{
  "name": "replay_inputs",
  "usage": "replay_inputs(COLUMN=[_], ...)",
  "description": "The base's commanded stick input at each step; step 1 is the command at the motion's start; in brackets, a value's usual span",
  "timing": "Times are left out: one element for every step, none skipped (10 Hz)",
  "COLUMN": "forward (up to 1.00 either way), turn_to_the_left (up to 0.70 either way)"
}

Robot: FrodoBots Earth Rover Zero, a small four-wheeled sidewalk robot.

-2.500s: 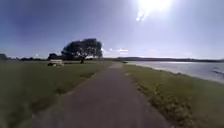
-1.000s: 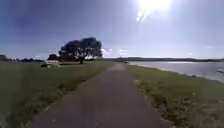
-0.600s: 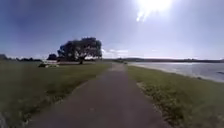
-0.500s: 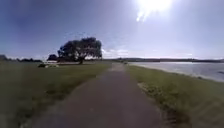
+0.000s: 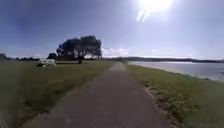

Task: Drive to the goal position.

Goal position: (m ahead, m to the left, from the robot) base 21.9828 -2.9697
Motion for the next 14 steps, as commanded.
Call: replay_inputs(forward=[0.85, 0.85, 0.85, 0.85, 0.85, 0.85, 0.85, 0.85, 0.85, 0.85, 0.85, 0.85, 0.85, 0.85], turn_to_the_left=[0.0, 0.0, 0.0, 0.0, 0.0, 0.0, 0.0, 0.0, 0.0, 0.0, 0.0, 0.0, 0.0, 0.0])
